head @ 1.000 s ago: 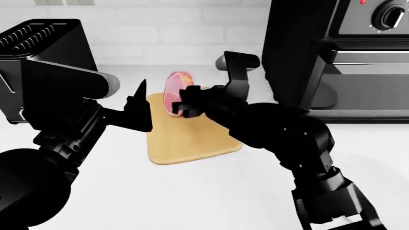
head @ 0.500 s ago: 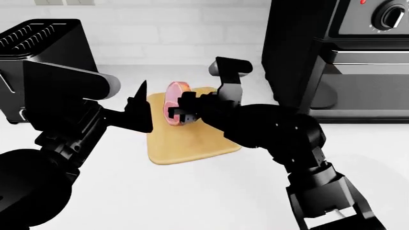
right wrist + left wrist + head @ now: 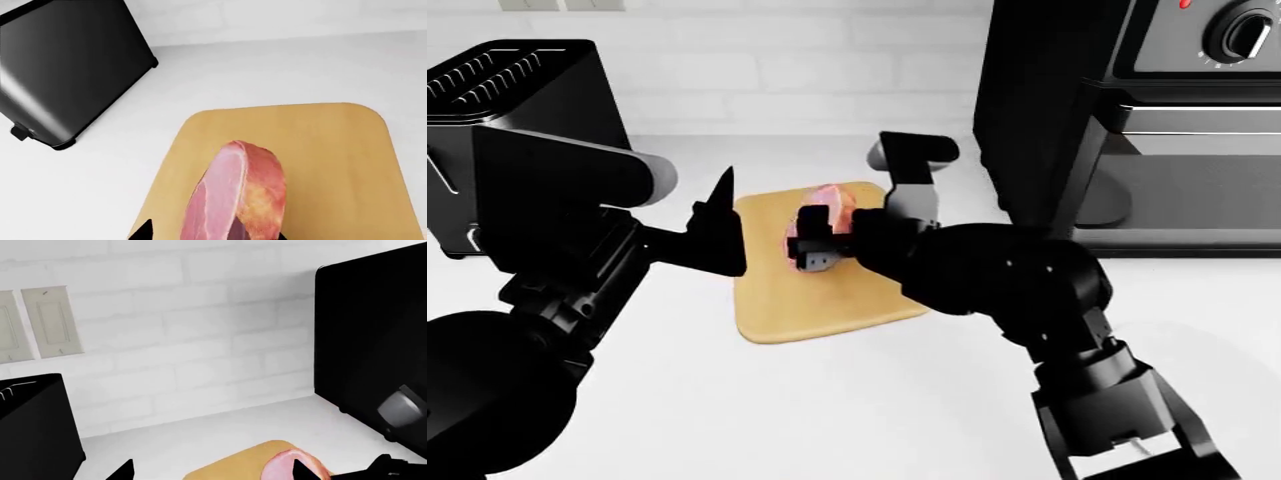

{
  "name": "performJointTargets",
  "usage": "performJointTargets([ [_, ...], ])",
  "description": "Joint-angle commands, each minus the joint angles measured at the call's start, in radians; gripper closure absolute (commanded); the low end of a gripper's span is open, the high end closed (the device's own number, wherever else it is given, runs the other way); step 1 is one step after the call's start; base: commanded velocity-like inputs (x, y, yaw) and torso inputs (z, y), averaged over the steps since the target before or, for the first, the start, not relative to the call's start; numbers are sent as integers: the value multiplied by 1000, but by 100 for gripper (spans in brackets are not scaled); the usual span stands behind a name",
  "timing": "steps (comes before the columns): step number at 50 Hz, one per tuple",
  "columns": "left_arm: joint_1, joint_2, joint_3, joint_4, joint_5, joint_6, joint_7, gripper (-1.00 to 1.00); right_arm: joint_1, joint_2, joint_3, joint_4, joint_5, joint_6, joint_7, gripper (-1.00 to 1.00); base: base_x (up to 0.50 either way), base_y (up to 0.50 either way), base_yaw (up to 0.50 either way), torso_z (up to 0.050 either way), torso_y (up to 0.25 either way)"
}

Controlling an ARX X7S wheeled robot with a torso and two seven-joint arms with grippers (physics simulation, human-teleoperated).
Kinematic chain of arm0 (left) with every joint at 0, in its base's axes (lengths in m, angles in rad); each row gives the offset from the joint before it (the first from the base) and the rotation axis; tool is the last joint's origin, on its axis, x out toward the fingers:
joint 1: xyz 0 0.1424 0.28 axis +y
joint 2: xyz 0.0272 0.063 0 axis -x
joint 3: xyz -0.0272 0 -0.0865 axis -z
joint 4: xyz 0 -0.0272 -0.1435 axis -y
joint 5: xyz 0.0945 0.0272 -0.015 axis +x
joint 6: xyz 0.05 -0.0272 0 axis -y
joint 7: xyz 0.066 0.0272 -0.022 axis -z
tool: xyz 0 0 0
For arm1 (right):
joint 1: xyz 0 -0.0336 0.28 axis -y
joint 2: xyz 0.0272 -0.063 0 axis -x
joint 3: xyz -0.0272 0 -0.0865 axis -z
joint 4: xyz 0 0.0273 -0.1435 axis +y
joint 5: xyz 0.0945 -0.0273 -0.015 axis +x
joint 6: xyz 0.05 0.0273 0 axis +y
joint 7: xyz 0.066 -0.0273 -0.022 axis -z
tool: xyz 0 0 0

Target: Pick the ham from the plate and place it on the cutting board. Then pick the condiment bottle from the cabinet and place it next to the cutting board.

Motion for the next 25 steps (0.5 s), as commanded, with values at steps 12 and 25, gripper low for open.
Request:
performJointTargets([
  [12,9,-8,-1,2,-16,13,-14,-100,-9,58,16,-82,50,59,97,-100,0,0,0,0,0],
  [25,7,-11,-4,5,-38,18,-30,-100,-62,116,104,-296,258,239,346,-100,0,0,0,0,0],
])
